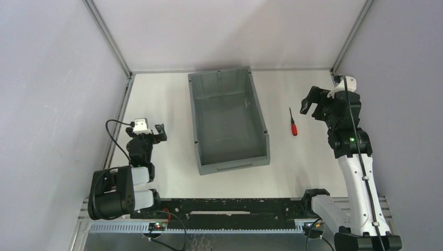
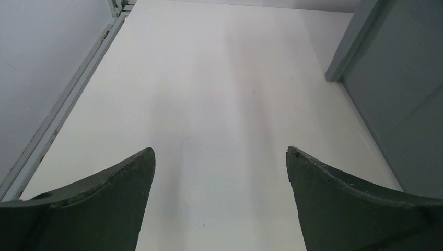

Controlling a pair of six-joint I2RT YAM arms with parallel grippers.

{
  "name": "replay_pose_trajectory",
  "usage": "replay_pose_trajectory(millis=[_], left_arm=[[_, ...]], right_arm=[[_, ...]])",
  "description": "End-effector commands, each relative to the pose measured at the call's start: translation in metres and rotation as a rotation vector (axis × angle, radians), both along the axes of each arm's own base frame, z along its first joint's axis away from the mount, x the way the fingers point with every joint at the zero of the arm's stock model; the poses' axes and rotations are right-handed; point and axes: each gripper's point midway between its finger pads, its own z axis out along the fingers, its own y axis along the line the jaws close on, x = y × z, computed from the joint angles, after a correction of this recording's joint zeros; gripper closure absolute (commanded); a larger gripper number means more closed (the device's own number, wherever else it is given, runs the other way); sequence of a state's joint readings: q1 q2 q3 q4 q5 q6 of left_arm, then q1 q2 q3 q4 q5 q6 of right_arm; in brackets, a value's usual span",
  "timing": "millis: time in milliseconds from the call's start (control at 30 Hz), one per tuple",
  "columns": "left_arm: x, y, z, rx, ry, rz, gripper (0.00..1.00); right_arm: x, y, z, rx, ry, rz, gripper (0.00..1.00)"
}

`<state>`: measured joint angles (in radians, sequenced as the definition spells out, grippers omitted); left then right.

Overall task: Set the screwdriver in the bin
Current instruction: Pick up the screwdriver from the center of the board.

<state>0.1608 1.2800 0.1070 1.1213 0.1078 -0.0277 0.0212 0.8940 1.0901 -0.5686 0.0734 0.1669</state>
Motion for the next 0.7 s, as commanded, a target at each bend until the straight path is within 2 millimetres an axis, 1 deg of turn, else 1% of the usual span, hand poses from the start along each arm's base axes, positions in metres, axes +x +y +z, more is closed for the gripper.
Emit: replay_pose_trajectory(millis=[0, 133, 167, 200, 433, 533, 567, 600, 667], left_arm=[[0.011, 0.0, 0.03, 0.007, -0.093, -0.005, 0.0], [0.011, -0.001, 0.03, 0.008, -0.093, -0.006, 0.0], [0.011, -0.001, 0.03, 0.008, -0.092, -0.006, 0.0], [0.011, 0.0, 0.031, 0.008, -0.094, -0.005, 0.0], [0.011, -0.001, 0.03, 0.008, -0.093, -0.007, 0.0], [0.011, -0.001, 0.03, 0.007, -0.093, -0.007, 0.0], [0.01, -0.001, 0.03, 0.007, -0.091, -0.006, 0.0], [0.011, -0.001, 0.03, 0.007, -0.093, -0.006, 0.0], [0.011, -0.001, 0.03, 0.007, -0.091, -0.005, 0.0]], right_arm=[[-0.002, 0.005, 0.042, -0.032, -0.09, 0.054, 0.0], [0.003, 0.001, 0.053, -0.059, -0.08, 0.045, 0.0], [0.005, 0.0, 0.053, -0.064, -0.071, 0.046, 0.0], [0.007, 0.0, 0.059, -0.066, -0.071, 0.047, 0.0], [0.032, 0.003, 0.066, -0.074, 0.034, 0.071, 0.01], [0.045, 0.003, 0.065, -0.078, 0.088, 0.072, 0.01], [0.052, 0.003, 0.059, -0.077, 0.121, 0.073, 0.01], [0.053, 0.003, 0.062, -0.076, 0.127, 0.072, 0.01], [0.065, 0.004, 0.054, -0.071, 0.181, 0.074, 0.01]])
